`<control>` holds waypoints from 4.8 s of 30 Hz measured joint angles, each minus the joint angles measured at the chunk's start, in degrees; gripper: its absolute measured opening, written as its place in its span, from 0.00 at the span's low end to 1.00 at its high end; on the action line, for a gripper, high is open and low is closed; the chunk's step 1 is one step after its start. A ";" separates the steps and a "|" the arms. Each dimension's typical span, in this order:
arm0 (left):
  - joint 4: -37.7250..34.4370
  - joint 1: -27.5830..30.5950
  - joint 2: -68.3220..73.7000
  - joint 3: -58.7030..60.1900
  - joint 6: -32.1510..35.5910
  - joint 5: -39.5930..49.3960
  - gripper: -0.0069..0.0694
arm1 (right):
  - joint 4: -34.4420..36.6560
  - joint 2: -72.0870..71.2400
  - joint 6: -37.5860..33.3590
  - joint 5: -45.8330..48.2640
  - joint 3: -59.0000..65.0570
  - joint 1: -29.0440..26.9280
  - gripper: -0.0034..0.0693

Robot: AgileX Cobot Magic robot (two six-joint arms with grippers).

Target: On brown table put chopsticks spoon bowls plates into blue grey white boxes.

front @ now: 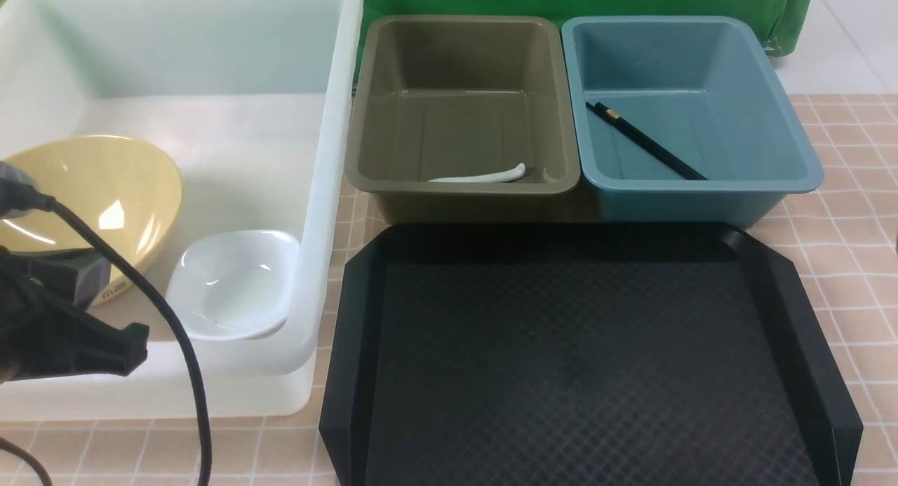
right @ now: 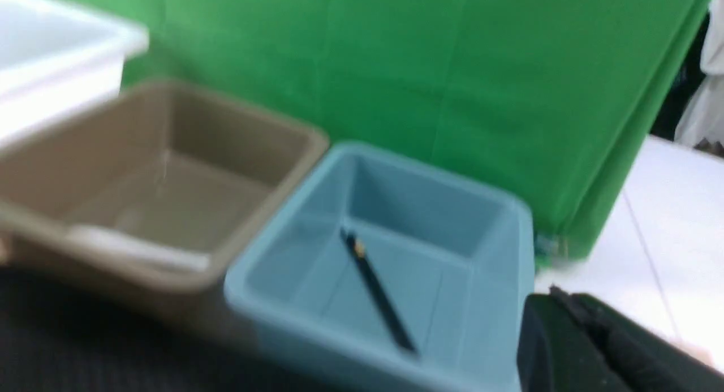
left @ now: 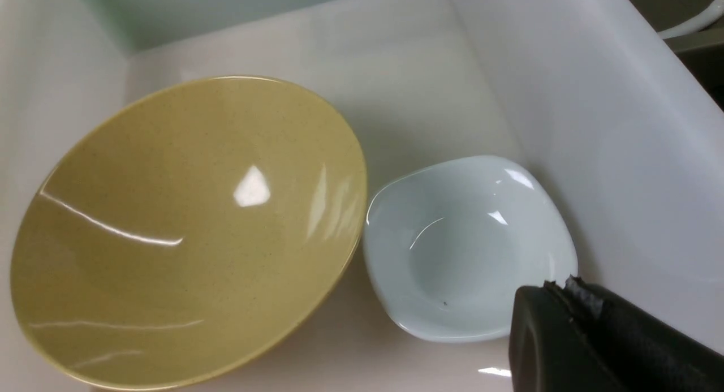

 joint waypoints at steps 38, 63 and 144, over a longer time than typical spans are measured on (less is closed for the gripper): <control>-0.02 0.00 0.00 0.00 0.00 0.48 0.08 | 0.44 -40.64 5.43 5.12 27.84 -0.21 0.11; -0.02 0.00 0.52 0.00 -0.04 0.42 0.08 | 0.04 -42.82 13.42 19.44 28.01 -10.96 0.12; -41.13 26.86 -41.72 34.85 30.48 -15.92 0.08 | 0.15 -42.82 13.60 21.17 27.79 -10.96 0.12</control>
